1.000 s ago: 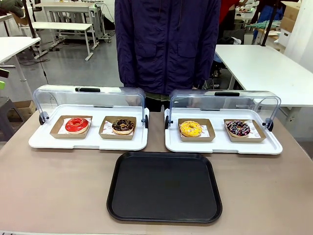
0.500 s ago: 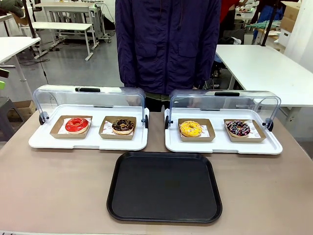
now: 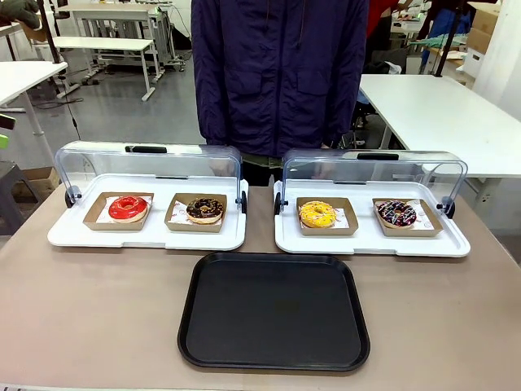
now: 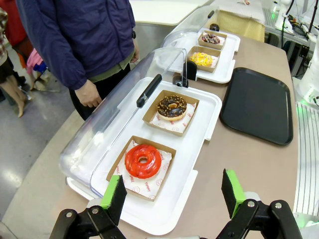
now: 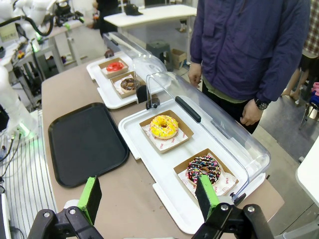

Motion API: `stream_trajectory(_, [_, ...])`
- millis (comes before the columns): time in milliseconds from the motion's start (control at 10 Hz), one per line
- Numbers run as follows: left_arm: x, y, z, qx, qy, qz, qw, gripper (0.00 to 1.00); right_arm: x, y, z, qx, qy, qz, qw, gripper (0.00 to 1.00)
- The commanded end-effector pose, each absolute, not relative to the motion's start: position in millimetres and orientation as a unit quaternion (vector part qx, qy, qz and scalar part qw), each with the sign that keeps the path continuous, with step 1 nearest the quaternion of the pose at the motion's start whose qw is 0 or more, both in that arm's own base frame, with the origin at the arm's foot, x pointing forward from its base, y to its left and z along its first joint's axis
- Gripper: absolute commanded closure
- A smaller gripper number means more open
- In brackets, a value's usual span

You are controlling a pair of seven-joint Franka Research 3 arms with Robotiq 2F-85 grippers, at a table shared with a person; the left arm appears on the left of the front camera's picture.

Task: Move the second donut from the left to the tray.
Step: Pick up the Paper togo box containing the Donut indicated by the person and place it on the Handle tray.

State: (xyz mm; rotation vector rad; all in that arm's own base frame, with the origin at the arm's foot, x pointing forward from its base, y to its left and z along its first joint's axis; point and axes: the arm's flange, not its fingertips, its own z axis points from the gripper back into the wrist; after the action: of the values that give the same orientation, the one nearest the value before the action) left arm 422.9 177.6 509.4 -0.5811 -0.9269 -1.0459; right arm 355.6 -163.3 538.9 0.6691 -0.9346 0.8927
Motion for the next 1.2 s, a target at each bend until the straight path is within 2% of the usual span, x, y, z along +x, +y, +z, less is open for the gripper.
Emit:
stream_trajectory(0, [422.5, 176.8, 511.3, -0.266, -0.422, -0.478, 0.723, 0.00, 358.4, -162.1, 538.8, 0.306, -0.440, 0.412, 0.737, 0.00])
stream_trajectory(1100, [422.5, 176.8, 511.3, -0.266, -0.422, -0.478, 0.723, 0.00, 358.4, -162.1, 538.8, 0.306, -0.440, 0.412, 0.737, 0.00])
